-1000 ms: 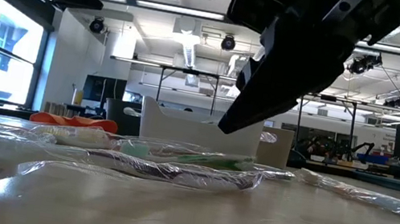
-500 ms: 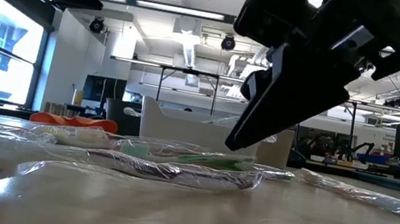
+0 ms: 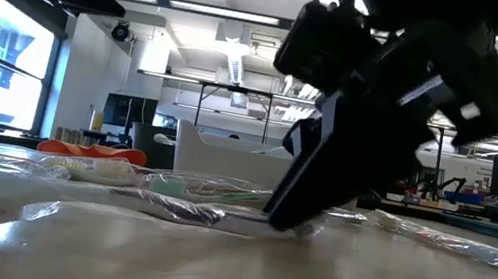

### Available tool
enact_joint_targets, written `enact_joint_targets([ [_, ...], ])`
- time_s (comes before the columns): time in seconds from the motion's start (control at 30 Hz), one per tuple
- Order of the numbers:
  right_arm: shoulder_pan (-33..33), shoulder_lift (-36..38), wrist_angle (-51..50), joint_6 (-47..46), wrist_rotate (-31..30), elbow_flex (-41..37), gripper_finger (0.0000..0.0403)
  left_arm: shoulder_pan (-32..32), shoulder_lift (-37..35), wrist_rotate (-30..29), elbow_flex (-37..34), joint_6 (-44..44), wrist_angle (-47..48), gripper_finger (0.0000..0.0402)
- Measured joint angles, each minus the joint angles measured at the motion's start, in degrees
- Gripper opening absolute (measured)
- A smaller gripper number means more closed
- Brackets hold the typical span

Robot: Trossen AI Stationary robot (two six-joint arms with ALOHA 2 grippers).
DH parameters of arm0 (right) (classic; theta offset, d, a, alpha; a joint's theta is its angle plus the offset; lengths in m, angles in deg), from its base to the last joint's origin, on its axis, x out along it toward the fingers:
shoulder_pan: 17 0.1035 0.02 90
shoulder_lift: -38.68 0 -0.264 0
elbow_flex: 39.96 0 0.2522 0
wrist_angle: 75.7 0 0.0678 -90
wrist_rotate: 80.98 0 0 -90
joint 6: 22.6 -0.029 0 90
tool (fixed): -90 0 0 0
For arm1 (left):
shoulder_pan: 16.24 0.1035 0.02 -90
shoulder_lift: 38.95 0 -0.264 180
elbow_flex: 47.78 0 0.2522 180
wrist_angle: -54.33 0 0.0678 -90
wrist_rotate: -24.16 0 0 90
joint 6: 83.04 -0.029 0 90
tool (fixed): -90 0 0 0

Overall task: Pick & Place Toothbrushes
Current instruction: Put the purple toothbrush into the blue bin

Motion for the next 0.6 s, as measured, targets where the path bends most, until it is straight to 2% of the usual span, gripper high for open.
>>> enact_joint_targets([
  [0.13,0.00,-2.00,1.16,-1.35,0.92,0.14,0.0129,0.00,-0.01,0.00,0.00,0.00,0.64,0.0023],
  [0.6,0.07,-1.82,0.76,0.01,0.51,0.10,0.0127,0.00,0.00,-0.02,0.00,-0.01,1.06,0.0023],
])
